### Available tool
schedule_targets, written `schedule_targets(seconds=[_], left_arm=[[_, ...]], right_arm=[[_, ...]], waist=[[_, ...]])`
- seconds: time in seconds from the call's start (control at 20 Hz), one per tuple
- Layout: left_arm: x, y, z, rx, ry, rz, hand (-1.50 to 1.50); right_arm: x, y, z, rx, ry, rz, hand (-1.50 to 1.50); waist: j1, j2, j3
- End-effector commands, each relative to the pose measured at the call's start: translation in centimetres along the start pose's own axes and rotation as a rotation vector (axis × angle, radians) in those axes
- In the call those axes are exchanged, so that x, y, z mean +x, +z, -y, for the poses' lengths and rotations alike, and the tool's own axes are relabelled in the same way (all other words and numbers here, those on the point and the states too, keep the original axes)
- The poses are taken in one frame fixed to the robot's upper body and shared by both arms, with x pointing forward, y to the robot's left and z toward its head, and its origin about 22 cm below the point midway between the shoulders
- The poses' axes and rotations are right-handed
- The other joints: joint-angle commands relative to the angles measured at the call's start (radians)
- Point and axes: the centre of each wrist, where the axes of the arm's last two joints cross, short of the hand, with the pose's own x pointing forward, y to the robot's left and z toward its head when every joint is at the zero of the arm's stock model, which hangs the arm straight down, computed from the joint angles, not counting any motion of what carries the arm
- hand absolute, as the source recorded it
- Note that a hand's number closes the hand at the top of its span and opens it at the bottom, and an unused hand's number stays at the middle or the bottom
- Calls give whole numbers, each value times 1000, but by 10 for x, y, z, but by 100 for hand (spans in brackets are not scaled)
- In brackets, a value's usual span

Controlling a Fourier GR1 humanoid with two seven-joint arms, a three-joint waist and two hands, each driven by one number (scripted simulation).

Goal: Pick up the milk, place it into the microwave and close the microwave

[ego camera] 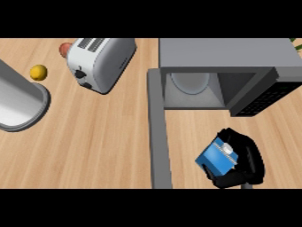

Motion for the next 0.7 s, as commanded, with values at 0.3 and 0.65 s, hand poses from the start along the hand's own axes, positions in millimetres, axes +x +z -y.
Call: schedule_targets(seconds=[0.3,0.65], left_arm=[[-1,6,0,15,4,-34,-150],[-5,16,-13,24,2,-8,-150]], right_arm=[[63,-4,-66,-63,-36,-31,150],[68,-43,-87,-64,35,20,150]], waist=[[7,3,1],[11,3,1]])
